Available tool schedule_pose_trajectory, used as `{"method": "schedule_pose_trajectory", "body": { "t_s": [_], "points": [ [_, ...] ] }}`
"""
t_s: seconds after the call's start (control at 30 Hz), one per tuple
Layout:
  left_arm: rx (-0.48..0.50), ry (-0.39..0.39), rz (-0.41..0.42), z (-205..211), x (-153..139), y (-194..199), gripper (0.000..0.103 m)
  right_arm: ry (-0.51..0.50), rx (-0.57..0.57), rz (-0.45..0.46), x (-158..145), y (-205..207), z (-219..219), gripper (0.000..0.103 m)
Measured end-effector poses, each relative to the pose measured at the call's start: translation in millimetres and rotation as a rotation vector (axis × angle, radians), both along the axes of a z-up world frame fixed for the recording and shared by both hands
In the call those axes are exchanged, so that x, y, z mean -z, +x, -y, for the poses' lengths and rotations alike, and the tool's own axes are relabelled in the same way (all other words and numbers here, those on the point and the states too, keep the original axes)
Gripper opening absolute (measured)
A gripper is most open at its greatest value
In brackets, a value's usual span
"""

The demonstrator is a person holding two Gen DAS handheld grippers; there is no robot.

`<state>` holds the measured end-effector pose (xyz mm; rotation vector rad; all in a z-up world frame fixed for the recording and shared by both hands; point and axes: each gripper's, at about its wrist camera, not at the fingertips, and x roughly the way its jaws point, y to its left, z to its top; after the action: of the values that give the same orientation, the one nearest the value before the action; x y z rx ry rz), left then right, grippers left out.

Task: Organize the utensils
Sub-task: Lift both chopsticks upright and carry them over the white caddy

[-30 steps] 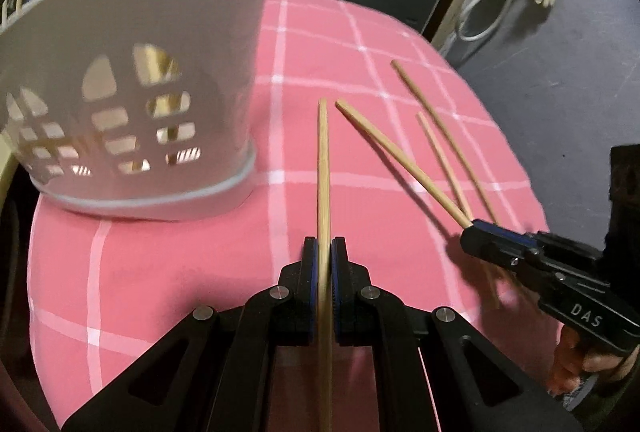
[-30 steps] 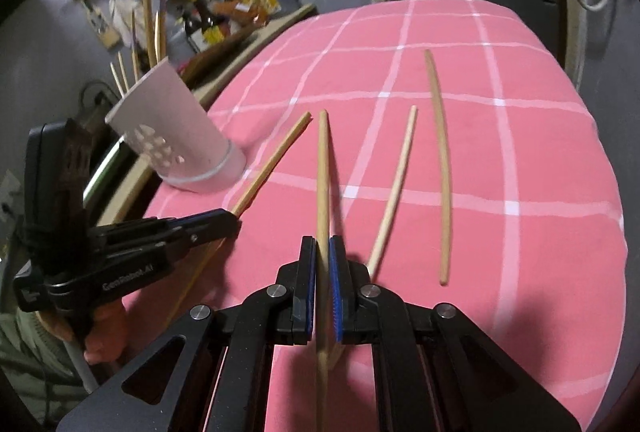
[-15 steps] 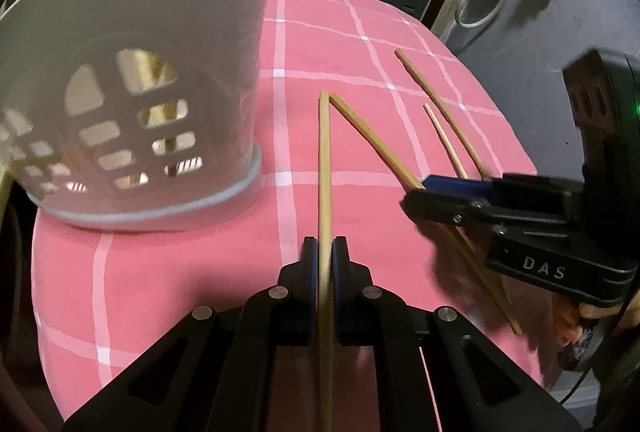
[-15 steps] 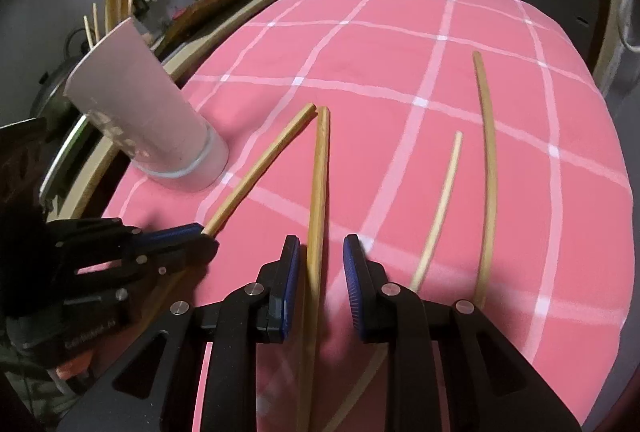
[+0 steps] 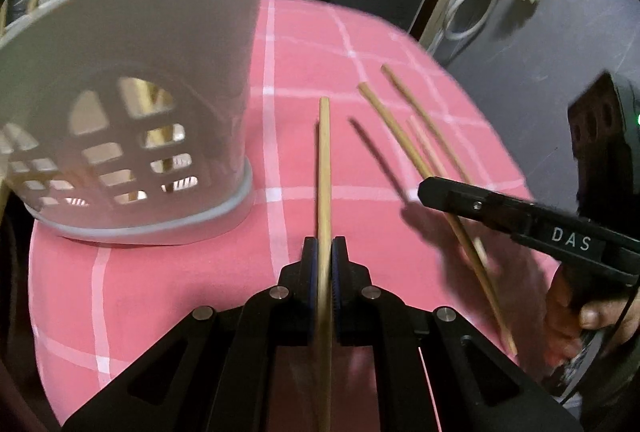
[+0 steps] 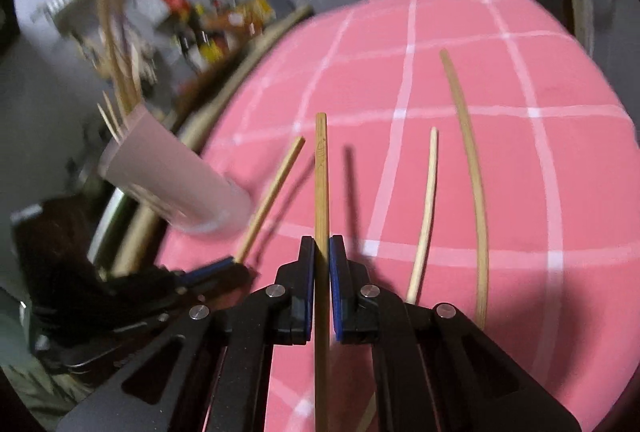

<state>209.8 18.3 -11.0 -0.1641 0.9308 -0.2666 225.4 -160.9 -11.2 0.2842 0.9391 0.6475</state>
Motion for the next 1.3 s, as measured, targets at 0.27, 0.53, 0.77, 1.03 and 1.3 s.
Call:
{"method": "schedule_pose_trajectory", "body": {
  "t_s": [0.27, 0.53, 0.77, 1.03, 1.3],
  "points": [
    [-0.04, -0.052, 0.383, -7, -44, -50, 0.004, 0.173, 0.13, 0.35, -40, -57, 4, 0.006],
    [-0.149, -0.089, 0.624, -32, -77, -75, 0.004, 0.263, 0.16, 0.624, -66, -67, -37, 0.006],
    [-0.206, -0.099, 0.757, -77, -104, -68, 0.005, 0.367, 0.184, 0.756, -91, -57, -67, 0.006],
    [-0.321, -0.128, 0.869, -152, -126, -52, 0.005, 0.406, 0.225, 0.859, -113, -30, -116, 0.006],
    [-0.455, -0.19, 0.891, -206, -123, -36, 0.004, 0.381, 0.282, 0.955, -117, -13, -137, 0.006]
  ]
}}
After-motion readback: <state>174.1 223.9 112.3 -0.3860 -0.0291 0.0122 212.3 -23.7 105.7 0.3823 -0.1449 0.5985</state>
